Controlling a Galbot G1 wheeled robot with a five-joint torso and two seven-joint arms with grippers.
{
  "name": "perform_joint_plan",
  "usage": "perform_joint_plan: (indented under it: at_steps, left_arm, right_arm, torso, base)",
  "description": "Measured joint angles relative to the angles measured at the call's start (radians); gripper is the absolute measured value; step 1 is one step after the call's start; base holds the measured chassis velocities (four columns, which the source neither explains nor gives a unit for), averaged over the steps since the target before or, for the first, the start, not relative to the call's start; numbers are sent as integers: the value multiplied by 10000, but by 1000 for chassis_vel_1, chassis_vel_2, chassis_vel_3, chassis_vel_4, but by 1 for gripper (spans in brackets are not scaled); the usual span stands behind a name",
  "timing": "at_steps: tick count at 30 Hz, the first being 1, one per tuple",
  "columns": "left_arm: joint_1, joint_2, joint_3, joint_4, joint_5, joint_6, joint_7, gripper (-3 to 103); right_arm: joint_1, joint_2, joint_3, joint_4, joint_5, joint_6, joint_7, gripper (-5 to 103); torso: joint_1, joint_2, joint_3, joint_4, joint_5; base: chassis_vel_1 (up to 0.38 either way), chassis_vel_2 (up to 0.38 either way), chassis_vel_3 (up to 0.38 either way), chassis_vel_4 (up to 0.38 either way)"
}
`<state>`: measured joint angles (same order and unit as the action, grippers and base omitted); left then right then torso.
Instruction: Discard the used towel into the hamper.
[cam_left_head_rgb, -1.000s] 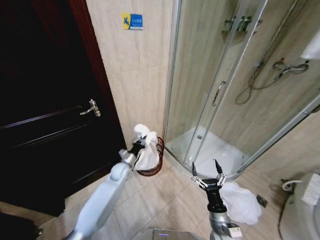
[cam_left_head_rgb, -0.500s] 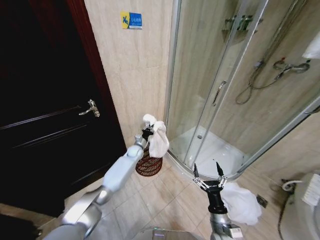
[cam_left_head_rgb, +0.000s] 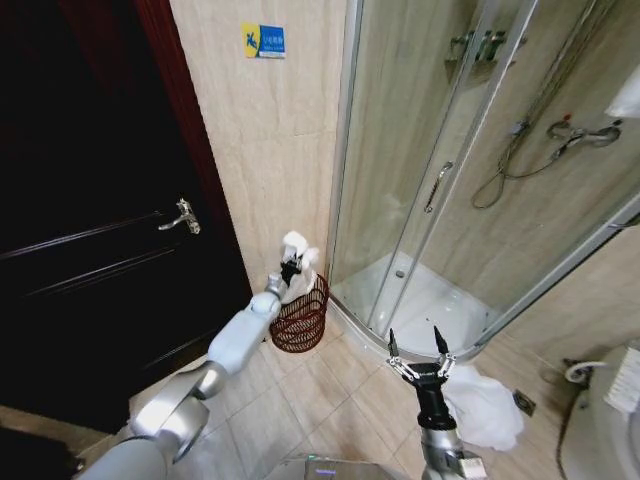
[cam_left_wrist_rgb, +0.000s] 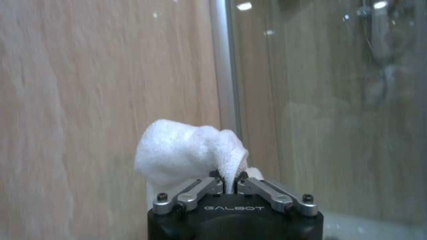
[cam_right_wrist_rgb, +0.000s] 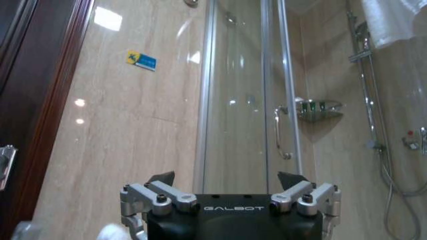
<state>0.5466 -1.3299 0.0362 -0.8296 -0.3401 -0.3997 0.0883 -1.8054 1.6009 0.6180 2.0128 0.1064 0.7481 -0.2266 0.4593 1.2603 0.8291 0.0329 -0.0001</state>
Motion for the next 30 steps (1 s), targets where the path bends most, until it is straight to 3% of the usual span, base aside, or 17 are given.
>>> perform_joint_plan:
  at_steps: [8, 18, 30]
  left_arm:
    - [481, -101, -84, 1111, 497, -604, 267, 6]
    - [586, -302, 56, 1783, 477, -677, 440, 6]
    - [553, -575, 364, 2251, 466, -619, 498, 6]
  right_arm:
    - [-52, -53, 1, 38, -29, 28, 26, 100]
    - [1, -93, 24, 258, -137, 95, 366, 100]
    - [-15, 3, -22, 382, -14, 354, -177, 100]
  torso:
    - [0, 0, 0, 1, 1]
    - [0, 0, 0, 1, 2]
    - [-3, 1, -1, 0, 2]
  base:
    - [0, 0, 0, 0]
    - [0, 0, 0, 0]
    - [-22, 16, 25, -20]
